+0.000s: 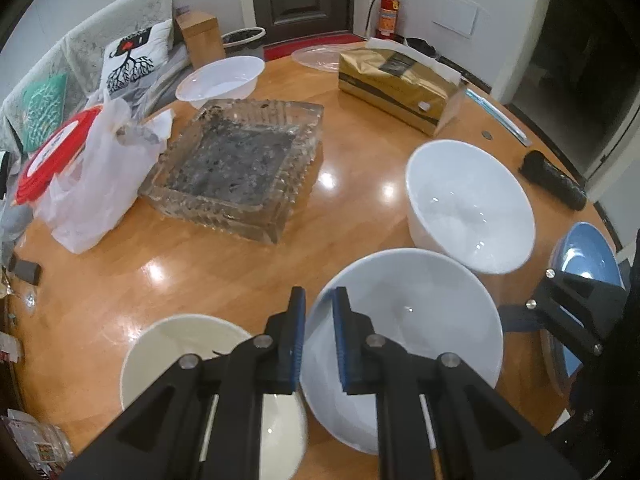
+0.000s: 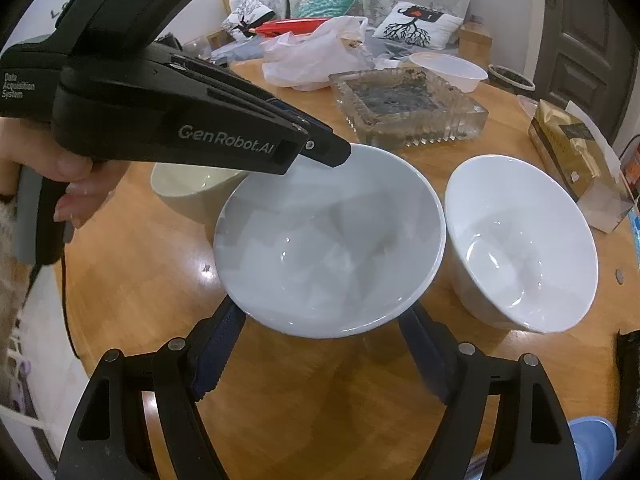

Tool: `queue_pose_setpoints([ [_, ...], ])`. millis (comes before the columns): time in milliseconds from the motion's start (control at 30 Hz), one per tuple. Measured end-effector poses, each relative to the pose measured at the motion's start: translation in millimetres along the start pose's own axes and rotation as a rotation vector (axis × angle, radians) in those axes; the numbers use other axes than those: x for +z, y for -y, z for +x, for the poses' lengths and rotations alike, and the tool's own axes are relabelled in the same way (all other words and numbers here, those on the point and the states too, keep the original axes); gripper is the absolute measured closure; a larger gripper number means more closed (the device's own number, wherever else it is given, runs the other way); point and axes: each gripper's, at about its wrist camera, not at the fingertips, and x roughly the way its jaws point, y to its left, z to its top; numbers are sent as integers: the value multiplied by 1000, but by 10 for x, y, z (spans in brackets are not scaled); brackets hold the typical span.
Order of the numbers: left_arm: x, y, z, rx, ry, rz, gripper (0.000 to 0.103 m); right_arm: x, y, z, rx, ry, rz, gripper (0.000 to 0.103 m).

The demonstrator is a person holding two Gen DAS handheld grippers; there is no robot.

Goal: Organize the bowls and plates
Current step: 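Lift the white bowl with the left gripper while the right gripper holds the plate stack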

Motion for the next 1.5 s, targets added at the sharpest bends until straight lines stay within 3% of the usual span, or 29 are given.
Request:
queue_pose_setpoints([
  [267, -224, 214, -129, -87, -38, 22, 92, -278, -85, -174, 10, -40, -56, 27],
  [433, -276, 329, -127, -71, -53, 59, 92, -321, -102, -201, 8, -46, -85, 25],
  [667, -317, 354, 12, -50, -108, 73, 90, -255, -114, -117, -2, -51, -88, 13],
  [833, -348, 354, 17, -40, -111, 70, 90, -255, -110, -105, 2, -41, -68, 13],
  [1233, -308, 161, -517, -28, 6, 34, 90, -25, -267, -339, -5, 44, -92, 14],
  [1500, -270, -191, -827, 54, 54, -10, 90, 334, -488, -448, 10, 118, -138, 14],
])
